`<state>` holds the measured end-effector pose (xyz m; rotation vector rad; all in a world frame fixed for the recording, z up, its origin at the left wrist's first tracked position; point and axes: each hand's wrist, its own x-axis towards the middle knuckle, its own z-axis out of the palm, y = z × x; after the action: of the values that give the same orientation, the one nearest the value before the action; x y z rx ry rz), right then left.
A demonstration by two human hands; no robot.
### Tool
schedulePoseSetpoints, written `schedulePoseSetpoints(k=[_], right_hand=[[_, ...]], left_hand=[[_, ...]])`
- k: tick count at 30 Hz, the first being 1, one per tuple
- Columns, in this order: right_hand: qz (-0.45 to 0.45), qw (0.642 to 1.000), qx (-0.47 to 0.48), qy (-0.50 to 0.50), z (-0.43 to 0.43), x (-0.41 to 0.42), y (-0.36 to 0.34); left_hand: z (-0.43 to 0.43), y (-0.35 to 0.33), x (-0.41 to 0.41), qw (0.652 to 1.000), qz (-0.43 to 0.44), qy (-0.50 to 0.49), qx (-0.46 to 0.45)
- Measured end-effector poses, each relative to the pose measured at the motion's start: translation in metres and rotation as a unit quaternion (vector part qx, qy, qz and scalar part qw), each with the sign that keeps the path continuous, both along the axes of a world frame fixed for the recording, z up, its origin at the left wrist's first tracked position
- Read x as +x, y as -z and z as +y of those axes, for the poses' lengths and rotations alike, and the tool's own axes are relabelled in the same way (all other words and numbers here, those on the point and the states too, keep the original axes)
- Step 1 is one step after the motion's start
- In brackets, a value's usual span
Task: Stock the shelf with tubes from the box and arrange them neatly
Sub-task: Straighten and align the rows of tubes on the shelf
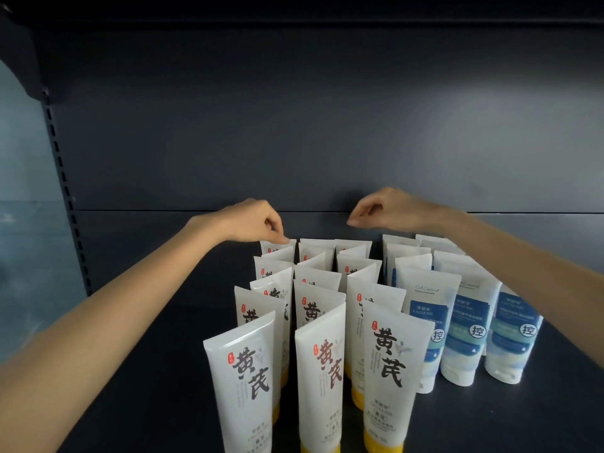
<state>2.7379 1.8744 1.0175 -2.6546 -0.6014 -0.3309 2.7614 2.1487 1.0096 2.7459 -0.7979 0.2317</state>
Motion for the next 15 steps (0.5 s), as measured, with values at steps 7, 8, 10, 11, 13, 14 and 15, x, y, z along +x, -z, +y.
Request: schedulePoseSetpoints(k=[7, 8, 10, 11, 13, 14, 15], right_hand=[[0.08, 0.991, -0.091, -0.052, 0.035, 0.0, 0.006], [0.085, 0.99, -0.102, -0.058, 0.039, 0.002, 0.008], [0.083, 0.988, -0.113, -0.067, 0.045, 0.004, 0.011], [0.077, 0.988, -0.117, -0.066, 0.046, 0.005, 0.012], [0.067, 0.988, -0.128, -0.058, 0.049, 0.007, 0.011], [0.066, 0.988, -0.132, -0.054, 0.05, 0.008, 0.011], [0.067, 0.987, -0.134, -0.051, 0.05, 0.009, 0.011]], left_hand=[[0.011, 0.0, -0.005, 0.997, 0.065, -0.016, 0.044], [0.01, 0.001, -0.005, 0.997, 0.066, -0.009, 0.042], [0.008, 0.001, -0.006, 0.997, 0.068, 0.003, 0.039], [0.007, 0.001, -0.006, 0.997, 0.065, 0.007, 0.038], [0.007, 0.002, -0.004, 0.998, 0.047, 0.011, 0.039], [0.007, 0.002, -0.003, 0.999, 0.033, 0.009, 0.04], [0.008, 0.003, -0.002, 0.999, 0.018, 0.005, 0.042]])
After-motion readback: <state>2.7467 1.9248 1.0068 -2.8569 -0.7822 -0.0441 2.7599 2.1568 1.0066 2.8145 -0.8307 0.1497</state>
